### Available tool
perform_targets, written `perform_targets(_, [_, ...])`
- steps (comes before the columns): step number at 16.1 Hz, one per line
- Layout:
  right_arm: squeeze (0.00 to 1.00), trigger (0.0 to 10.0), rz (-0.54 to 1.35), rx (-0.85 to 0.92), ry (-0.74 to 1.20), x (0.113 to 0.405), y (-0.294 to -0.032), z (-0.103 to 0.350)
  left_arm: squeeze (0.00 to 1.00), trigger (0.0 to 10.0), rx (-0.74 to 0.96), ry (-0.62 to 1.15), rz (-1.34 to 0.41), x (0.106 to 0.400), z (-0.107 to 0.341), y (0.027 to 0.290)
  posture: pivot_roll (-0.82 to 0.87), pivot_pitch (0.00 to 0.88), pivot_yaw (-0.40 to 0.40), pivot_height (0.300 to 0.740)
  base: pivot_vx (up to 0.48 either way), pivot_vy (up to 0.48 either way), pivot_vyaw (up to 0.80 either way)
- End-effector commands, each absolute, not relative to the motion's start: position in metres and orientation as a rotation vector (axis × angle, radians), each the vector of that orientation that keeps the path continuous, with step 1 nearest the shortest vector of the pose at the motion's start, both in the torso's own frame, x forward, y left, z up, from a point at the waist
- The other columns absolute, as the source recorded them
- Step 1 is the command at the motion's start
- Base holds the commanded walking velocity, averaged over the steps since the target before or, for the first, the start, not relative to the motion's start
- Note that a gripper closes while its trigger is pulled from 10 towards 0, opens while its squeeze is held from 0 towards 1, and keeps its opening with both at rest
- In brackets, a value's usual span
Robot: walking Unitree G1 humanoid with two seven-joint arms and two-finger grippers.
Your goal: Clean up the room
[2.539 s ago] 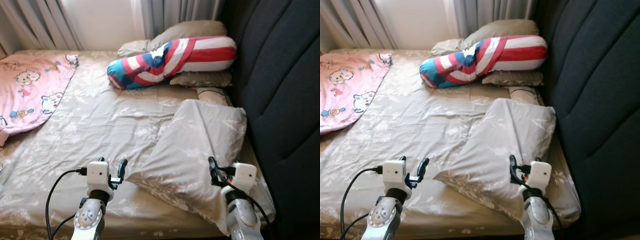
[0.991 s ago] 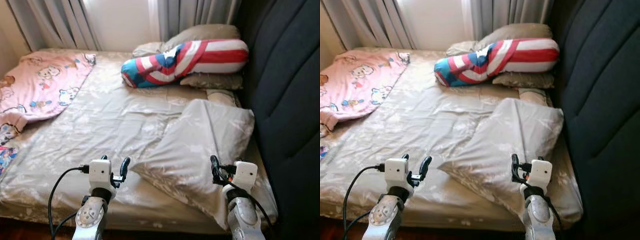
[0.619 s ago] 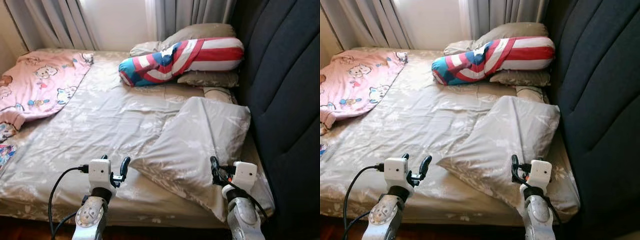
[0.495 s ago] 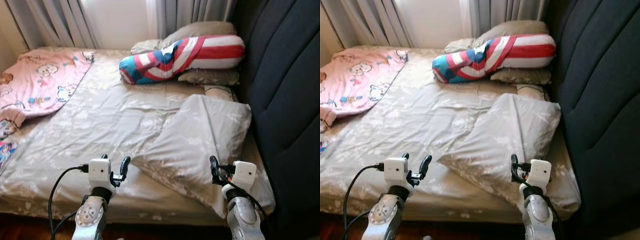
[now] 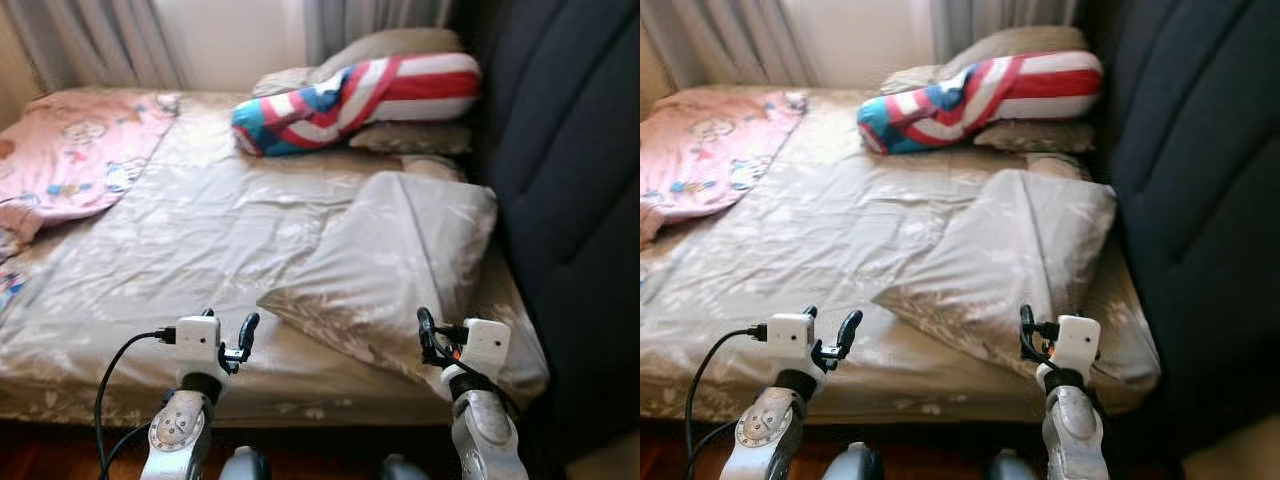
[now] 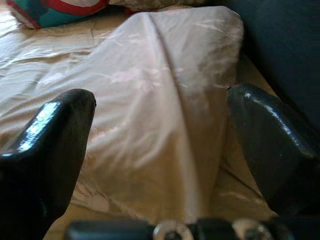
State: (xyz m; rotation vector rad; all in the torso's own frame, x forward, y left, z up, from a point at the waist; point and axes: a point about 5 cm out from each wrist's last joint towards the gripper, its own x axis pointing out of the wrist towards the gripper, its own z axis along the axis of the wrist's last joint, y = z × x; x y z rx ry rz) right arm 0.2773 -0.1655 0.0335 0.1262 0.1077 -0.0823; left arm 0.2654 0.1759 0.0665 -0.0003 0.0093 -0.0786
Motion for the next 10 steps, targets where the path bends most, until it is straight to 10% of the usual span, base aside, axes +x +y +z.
perform_targets(1, [0.0,10.0,-0.087,0.132,0.115,0.2778,-0.1654,0.0323,0.0,10.0,0.001,0.009,-0.087,0.2685,0.0688,0.1752,-0.05,0.102,-0.001,0.652,0.0,0.0,0.0])
perform_targets(10, [0.0,10.0,-0.032,0.142,0.103,0.2799,-0.1581,0.0344,0.0,10.0,0.003,-0.002,-0.085,0.2699,0.0716,0.176,-0.05,0.08,0.005,0.652,0.249,0.0,0.0])
